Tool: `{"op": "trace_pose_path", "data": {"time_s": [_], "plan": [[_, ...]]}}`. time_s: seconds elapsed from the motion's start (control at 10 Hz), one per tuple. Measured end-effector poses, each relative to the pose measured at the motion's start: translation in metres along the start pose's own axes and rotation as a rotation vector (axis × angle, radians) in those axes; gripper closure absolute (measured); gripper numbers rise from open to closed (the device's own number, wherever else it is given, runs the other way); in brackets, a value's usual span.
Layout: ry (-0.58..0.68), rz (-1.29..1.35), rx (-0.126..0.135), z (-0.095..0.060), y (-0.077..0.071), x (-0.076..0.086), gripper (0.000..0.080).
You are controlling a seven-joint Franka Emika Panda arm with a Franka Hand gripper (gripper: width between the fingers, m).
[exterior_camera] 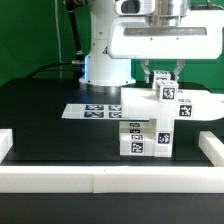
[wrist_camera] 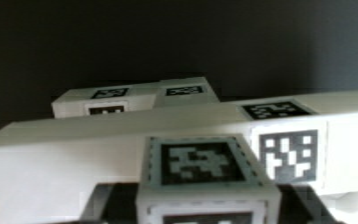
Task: Assemble chair
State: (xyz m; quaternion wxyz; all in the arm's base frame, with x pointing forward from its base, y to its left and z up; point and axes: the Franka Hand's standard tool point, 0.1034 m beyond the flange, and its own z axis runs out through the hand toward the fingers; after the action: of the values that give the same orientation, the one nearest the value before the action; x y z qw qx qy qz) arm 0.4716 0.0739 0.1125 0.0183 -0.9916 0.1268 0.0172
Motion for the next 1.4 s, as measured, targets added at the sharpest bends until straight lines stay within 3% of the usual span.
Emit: {"op": "trace_pose_path", "data": {"time_s": [0.6,0.9,1.1,1.2,1.4], "plan": [[-0.012,0.466,0.027,-0.0003,-0.0022,-0.0001,0.0515],[-0.013,0.534,0.026,0.0001,-0.0023,-0.0003,0.0515],[-0.016,0.475,0.025,0.0000,-0.0026,-0.0009,0.0261],[-0.015,0.455,0.024,0.0001,-0.0036,-0.0014,0.0185],[-0.015,0.313,0.024,0.0005,-0.0046,-0.0024,0.0157]]}}
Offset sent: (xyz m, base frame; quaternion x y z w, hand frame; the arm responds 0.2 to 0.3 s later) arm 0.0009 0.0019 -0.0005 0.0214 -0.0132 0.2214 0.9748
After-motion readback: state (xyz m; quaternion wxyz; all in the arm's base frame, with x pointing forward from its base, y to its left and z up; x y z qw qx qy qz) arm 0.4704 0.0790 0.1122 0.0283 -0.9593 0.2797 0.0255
